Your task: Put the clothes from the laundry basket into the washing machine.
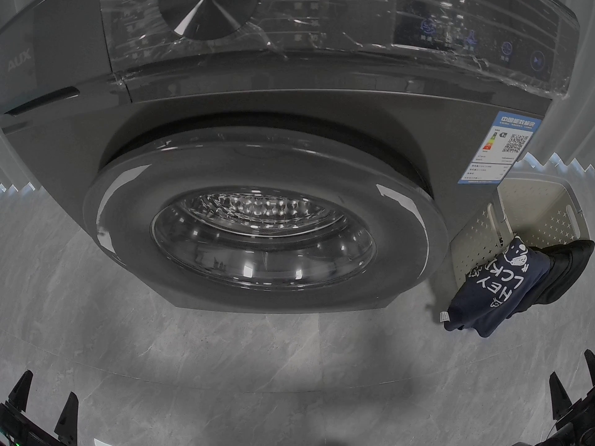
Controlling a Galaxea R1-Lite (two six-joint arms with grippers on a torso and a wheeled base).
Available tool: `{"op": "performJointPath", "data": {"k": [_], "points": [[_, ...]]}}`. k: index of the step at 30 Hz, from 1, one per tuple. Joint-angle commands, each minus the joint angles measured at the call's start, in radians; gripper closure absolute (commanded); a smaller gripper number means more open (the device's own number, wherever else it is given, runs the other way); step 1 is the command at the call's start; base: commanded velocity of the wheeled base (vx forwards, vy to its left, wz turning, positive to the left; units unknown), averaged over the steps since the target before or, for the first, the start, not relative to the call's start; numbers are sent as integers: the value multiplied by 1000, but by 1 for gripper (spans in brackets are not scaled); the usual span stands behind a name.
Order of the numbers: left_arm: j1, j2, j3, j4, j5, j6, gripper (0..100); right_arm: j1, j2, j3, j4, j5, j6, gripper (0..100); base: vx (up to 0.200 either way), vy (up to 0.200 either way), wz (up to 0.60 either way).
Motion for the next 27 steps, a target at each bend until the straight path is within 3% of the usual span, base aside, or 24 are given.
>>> {"op": "performJointPath", "data": {"k": [1,10,19,27], "points": [[-1,-13,16,0,-1,-1,0,-1,-16,16,0,0,0,0,200,0,0],[-1,-13,16,0,0,-1,0,-1,-16,16,0,0,0,0,0,0,0],[-1,-13,16,0,0,0,0,2,-16,16,0,0,0,0,0,200,0],[-1,-13,16,0,0,2,0,1,-16,16,0,0,0,0,0,0,0]]}}
